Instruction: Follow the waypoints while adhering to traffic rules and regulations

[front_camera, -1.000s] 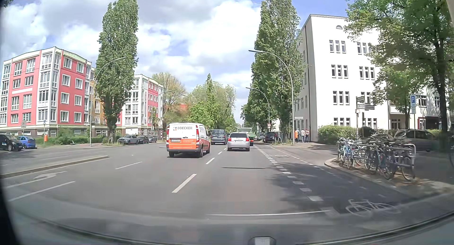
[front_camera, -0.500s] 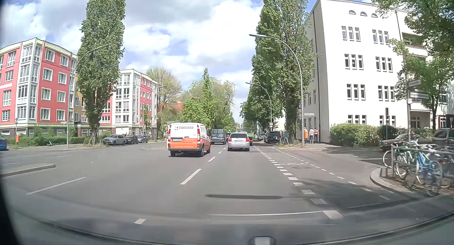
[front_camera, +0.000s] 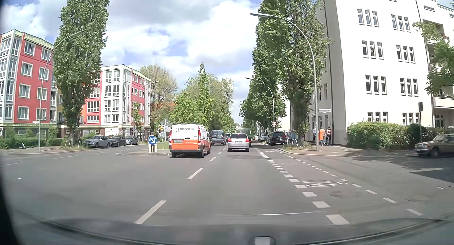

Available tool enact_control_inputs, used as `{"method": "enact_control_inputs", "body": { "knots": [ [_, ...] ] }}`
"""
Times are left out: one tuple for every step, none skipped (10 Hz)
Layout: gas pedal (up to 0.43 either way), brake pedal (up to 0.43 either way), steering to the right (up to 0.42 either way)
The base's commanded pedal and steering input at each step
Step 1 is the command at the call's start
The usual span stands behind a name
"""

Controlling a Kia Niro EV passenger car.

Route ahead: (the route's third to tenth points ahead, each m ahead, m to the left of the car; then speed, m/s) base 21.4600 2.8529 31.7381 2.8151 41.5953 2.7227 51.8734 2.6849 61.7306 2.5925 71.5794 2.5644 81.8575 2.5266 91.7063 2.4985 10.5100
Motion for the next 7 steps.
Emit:
{"method": "enact_control_inputs", "body": {
  "knots": [
    [0.000, 0.018, 0.000],
    [0.000, 0.018, 0.000],
    [0.000, 0.018, 0.000],
    [0.000, 0.018, 0.000],
    [0.000, 0.018, 0.000],
    [0.000, 0.018, 0.000],
    [0.000, 0.018, 0.000]
  ]
}}
